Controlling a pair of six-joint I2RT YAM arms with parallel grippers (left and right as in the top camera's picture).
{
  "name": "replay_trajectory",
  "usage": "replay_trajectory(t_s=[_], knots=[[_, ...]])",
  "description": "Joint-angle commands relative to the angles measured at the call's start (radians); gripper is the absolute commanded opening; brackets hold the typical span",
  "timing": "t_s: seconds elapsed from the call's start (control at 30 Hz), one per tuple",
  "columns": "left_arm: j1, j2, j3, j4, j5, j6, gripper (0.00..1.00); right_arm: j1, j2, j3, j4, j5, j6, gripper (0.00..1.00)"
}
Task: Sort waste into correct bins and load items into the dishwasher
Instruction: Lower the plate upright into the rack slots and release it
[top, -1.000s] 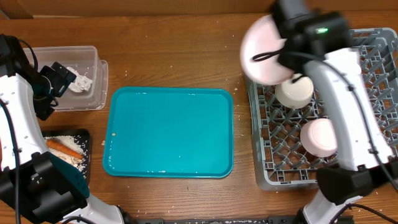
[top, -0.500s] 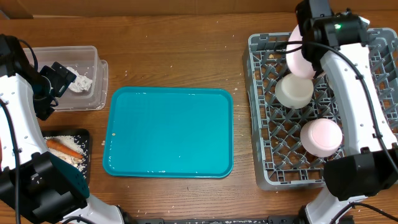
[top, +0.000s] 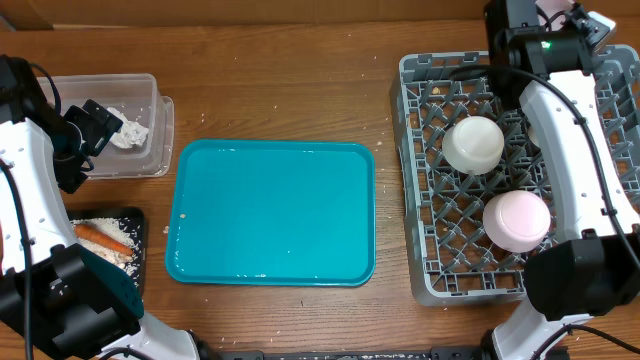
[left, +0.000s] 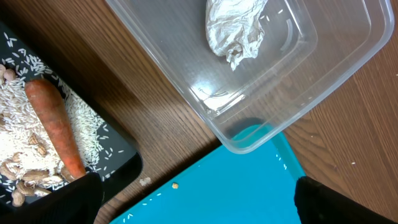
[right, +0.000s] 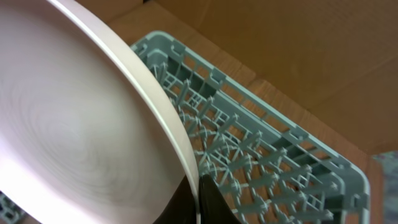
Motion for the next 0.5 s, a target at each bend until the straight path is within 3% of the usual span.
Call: replay_trajectory(t_s=[0.0,0.47], knots=[[0.004,0.012,0.006,0.003,-0.010,-0.007,1.00,-0.032,-0.002,-0.044,0.058,0.039,-0.059,0.04],[0.004,0.012,0.006,0.003,-0.010,-0.007,1.00,-0.099,-0.001,-0.180,0.269,-0.025,-0.246,0.04]])
